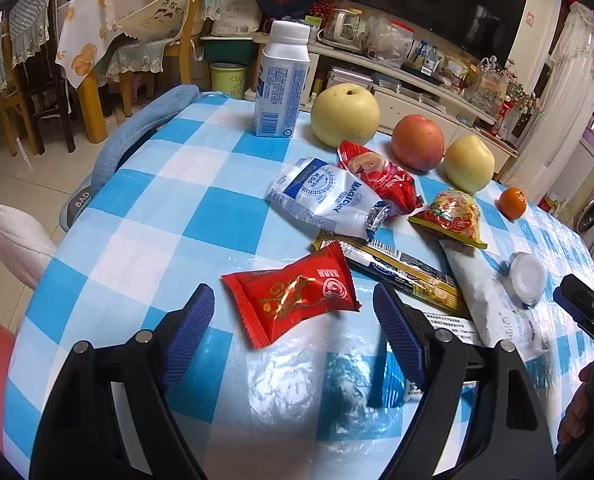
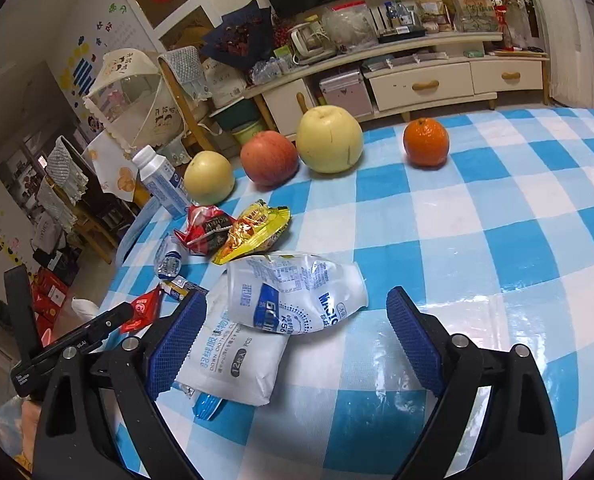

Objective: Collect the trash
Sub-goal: 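Close the left tool on the red candy wrapper while the right tool grasps the yogurt bottle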

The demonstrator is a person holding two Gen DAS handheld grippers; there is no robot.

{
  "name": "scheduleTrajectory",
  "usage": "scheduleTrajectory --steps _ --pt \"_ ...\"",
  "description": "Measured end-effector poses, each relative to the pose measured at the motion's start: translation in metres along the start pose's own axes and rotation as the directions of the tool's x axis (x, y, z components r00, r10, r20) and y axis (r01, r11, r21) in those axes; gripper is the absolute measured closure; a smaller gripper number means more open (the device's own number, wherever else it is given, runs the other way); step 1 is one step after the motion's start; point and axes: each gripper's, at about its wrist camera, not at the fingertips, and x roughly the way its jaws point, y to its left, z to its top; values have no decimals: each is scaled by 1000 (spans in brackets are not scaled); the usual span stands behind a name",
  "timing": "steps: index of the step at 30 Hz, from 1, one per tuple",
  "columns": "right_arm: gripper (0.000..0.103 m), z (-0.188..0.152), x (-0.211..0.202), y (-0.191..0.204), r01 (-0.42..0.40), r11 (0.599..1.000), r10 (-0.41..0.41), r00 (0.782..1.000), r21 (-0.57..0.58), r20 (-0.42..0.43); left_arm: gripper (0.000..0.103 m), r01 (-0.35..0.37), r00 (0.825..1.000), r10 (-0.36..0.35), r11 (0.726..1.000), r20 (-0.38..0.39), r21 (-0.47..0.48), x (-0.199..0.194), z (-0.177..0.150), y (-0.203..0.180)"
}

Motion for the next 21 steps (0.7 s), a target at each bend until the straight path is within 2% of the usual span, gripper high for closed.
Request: scheduleTrajectory --steps 15,21 --pt "12 1 38 -4 6 1000 -4 997 25 -75 21 -2 999 1 1000 -52 -19 23 2 4" --pt "11 3 47 -5 -6 999 9 996 34 -88 21 -6 999 5 1000 -47 -13 26 2 3"
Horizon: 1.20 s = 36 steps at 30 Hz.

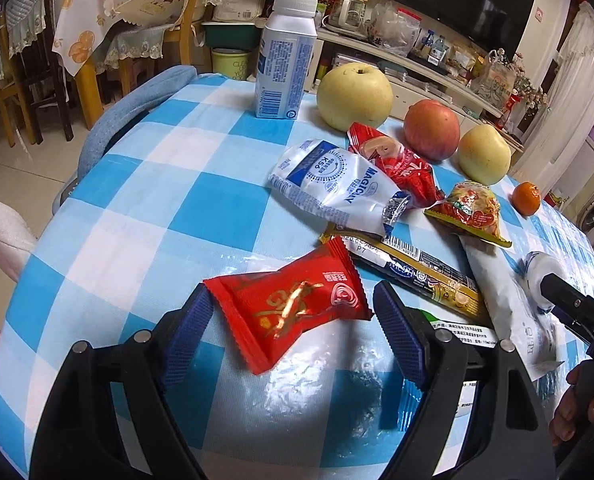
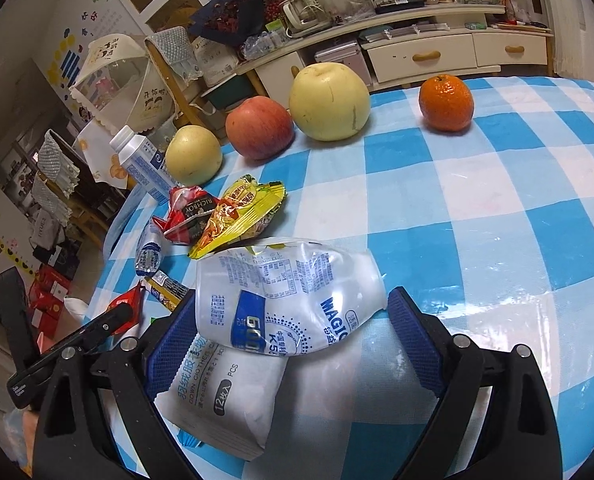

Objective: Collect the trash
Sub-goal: 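Close the left tool on the red candy wrapper while the right tool grasps the yogurt bottle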

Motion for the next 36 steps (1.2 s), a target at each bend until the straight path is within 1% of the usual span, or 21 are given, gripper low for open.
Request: scheduleTrajectory --steps 5,7,8,14,20,27,28,29,31,33,35,36 --pt "11 0 3 0 -1 1000 2 1000 -12 7 26 -18 1000 17 1000 7 10 1 1 -1" --pt "11 0 3 1 1 1000 -1 1000 -22 10 38 -36 999 36 999 11 20 1 2 -3" --pt "11 0 3 2 5 1000 -5 1000 -28 12 42 -40 999 39 999 13 19 1 2 -2" --pt "12 -1 -2 8 16 998 -15 999 -61 29 46 -21 1000 21 1000 9 6 -1 2 4" --pt "12 -2 -16 19 19 994 -13 998 -104 65 49 -7 1000 7 1000 2 5 -4 1 8" --pt "12 -8 -30 33 19 987 -4 995 -159 95 58 18 1000 -18 1000 17 2 -16 -1 12" --pt "12 -8 -31 36 19 986 -3 995 -167 95 68 21 1000 -21 1000 16 2 -17 -1 13" --pt "12 -9 -31 39 21 984 -3 995 -177 97 70 24 1000 -24 1000 4 2 -16 -2 14" --pt "12 -11 -33 46 23 980 -3 995 -199 100 70 42 999 -42 999 -19 -9 -14 -3 17" --pt "12 -14 -34 54 23 974 0 995 -227 101 65 24 1000 -25 1000 -19 -15 -15 -3 19" --pt "12 -17 -34 60 26 968 -1 995 -251 101 46 4 1000 -4 1000 -2 -20 -17 -2 22" --pt "12 -18 -34 63 27 966 -1 995 -258 101 40 -3 1000 3 1000 12 -18 -19 -1 22"
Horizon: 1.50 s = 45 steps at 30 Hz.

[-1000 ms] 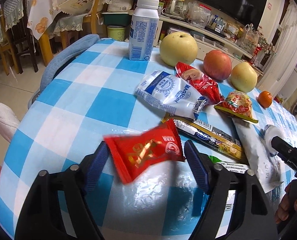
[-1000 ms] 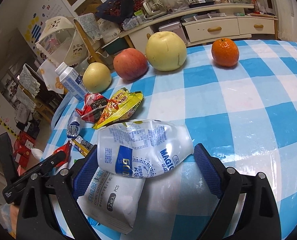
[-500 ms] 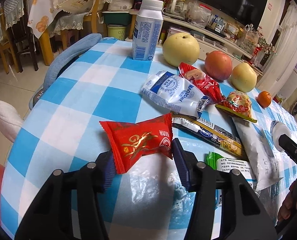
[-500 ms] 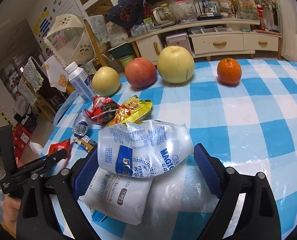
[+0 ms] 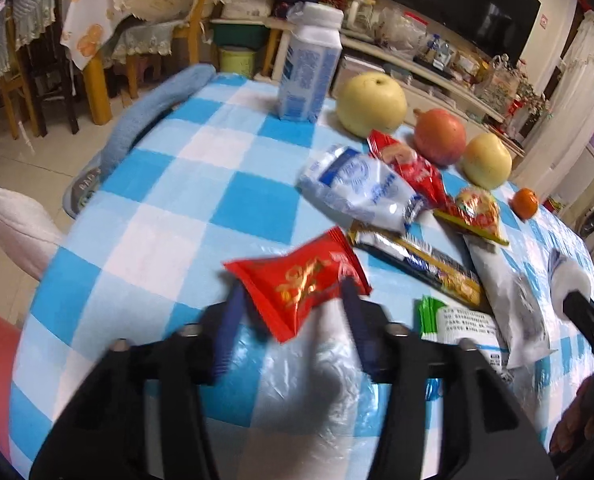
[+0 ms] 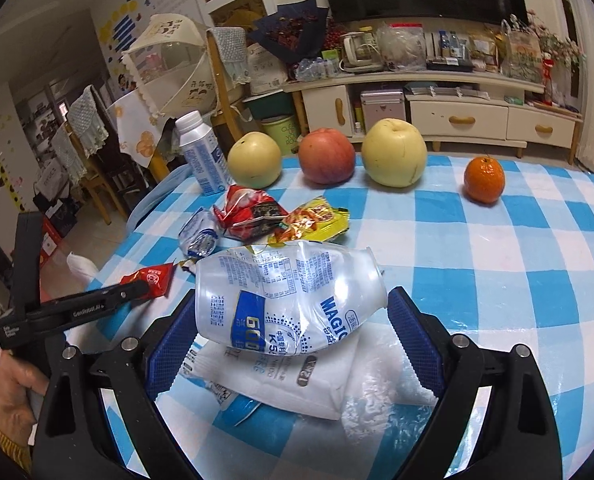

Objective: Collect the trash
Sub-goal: 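Close the left tool on the red candy wrapper while the right tool grasps the yogurt bottle, then lift the red candy wrapper with the left tool while the right tool lifts the yogurt bottle, then carry the wrapper and yogurt bottle over the pink bucket and open both tools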

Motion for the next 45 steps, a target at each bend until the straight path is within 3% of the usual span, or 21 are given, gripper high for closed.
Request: scheduleTrajectory --steps 1,2,5,9,18,19,26,33,45 --pt "12 0 1 1 -1 1000 1 1000 -5 -1 28 -14 1000 14 1000 22 11 -2 2 -2" --pt "12 0 2 3 -4 1000 4 1000 -9 -4 23 -22 999 21 999 35 28 -2 3 -3" --pt "12 0 5 6 -10 1000 10 1000 -18 -16 18 -41 999 38 997 38 68 4 6 -7" --pt "12 0 6 6 -26 1000 26 999 -15 -20 15 -29 1000 29 999 -2 41 22 6 -7" --pt "12 -6 7 7 -47 999 46 998 -24 -41 14 -69 998 68 997 10 37 32 13 -14" --pt "12 -6 6 7 -48 999 47 998 -26 -40 16 -73 997 73 997 11 37 32 13 -14" --pt "12 -7 5 11 -48 998 47 998 -41 -35 75 -80 996 80 997 29 18 26 12 -5" --pt "12 -9 3 18 -37 997 35 999 -74 -25 80 -25 1000 25 1000 16 1 20 10 1" --pt "12 -12 -5 42 -50 989 50 999 -142 -7 81 27 996 -27 1000 85 2 -23 5 8"
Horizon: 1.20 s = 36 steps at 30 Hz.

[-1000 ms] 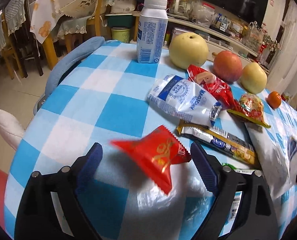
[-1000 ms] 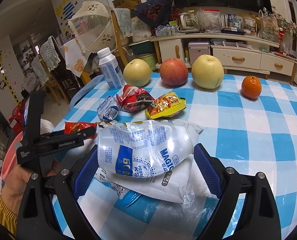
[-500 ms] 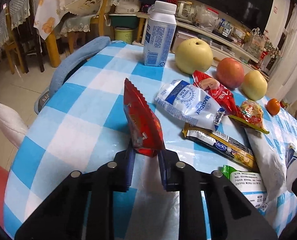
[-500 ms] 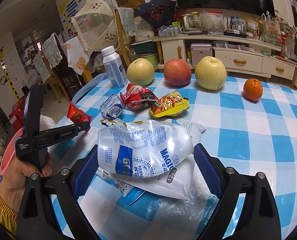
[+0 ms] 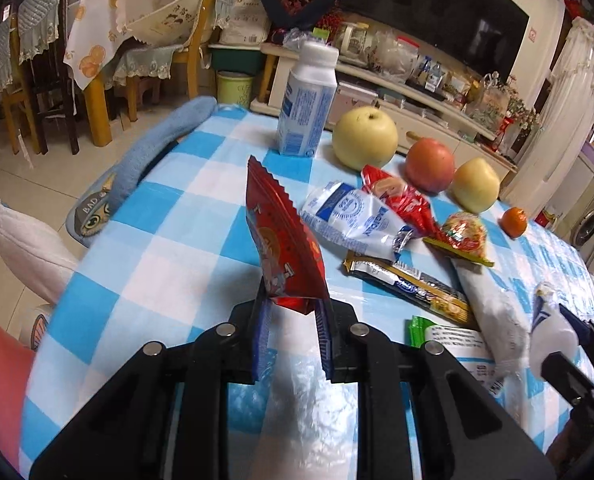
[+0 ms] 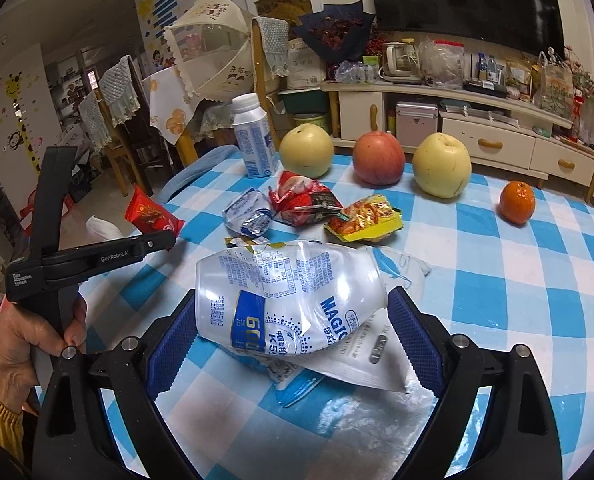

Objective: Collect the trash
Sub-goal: 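Carry the wrapper and yogurt bottle over the pink bucket and open both tools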

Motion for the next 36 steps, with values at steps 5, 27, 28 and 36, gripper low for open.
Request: scheduleTrajectory --steps 5,27,28,36 --pt "12 0 -3 24 -36 999 36 999 -35 4 81 -3 999 4 1000 38 -9 -26 -1 9" --pt "12 -13 10 222 -242 937 239 970 -252 -45 81 -154 974 185 965 134 -211 -138 -1 142" --pt "12 -12 13 235 -257 931 253 966 -258 -47 81 -166 970 199 961 137 -221 -143 -1 149" --pt "12 -5 34 326 -312 868 309 948 -386 -72 80 -213 950 274 921 153 -327 -176 -4 212"
